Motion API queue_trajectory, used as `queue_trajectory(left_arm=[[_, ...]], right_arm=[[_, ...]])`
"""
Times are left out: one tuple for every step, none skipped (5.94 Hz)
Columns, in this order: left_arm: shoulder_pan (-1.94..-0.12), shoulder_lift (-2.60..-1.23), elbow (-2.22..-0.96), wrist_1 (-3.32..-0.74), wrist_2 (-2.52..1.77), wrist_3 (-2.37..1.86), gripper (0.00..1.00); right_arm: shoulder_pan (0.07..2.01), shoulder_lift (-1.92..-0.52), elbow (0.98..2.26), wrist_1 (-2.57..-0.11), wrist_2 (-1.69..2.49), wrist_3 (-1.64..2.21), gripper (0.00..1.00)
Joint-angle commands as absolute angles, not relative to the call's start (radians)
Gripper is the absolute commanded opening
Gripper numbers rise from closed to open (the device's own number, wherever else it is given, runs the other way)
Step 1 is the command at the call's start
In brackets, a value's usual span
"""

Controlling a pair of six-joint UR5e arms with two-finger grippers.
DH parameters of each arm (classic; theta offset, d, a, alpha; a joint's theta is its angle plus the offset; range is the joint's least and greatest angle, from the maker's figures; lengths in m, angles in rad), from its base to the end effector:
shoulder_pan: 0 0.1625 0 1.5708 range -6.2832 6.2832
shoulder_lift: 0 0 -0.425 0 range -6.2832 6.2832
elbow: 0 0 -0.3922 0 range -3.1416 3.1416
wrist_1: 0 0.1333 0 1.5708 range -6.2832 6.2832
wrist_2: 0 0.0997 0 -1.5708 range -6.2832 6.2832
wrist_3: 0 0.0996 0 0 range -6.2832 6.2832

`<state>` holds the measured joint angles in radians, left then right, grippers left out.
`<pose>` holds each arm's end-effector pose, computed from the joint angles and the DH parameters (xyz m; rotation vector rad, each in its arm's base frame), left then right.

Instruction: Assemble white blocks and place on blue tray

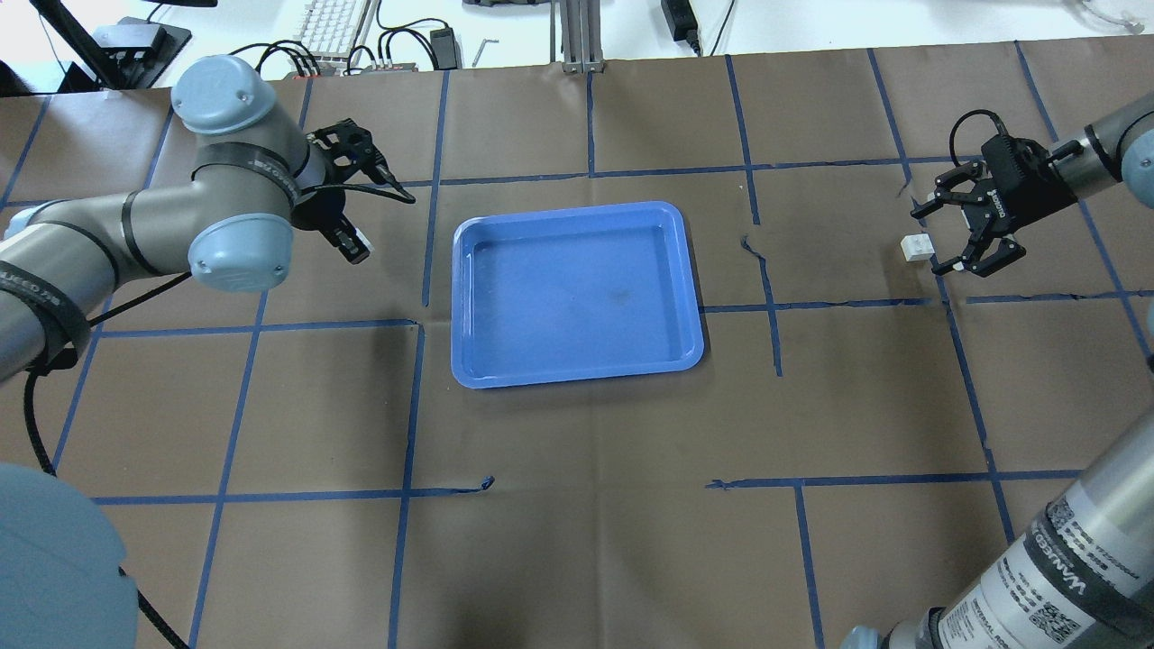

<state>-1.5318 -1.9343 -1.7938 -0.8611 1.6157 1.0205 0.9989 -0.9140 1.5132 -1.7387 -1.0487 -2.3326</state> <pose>-0.1058 -0.5935 0.2562 1.4281 2.6815 -0.1272 -0.1914 -0.6354 0.1578 -1.8999 1.7660 -0.6198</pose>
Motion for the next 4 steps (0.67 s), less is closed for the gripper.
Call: queue_trajectory(left_arm=[[-1.742,-1.953,-1.787,-0.877,1.667,1.075,0.00],[-1.806,-1.971,-1.786,-0.870,1.666,1.157,0.00],[-1.850,-1.994,-1.772,-0.855,1.655,1.163,0.00],[-1.891,-2.008,-1.731,-0.856,1.643,1.176,0.00]], right_arm=[[0.999,-0.913,1.517,-1.741,-1.052,-2.333,0.99],[0.999,-0.908,1.517,-1.743,-1.054,-2.332,0.98],[0.997,-0.902,1.516,-1.744,-1.055,-2.330,0.94],[0.993,-0.900,1.513,-1.744,-1.061,-2.329,0.79]])
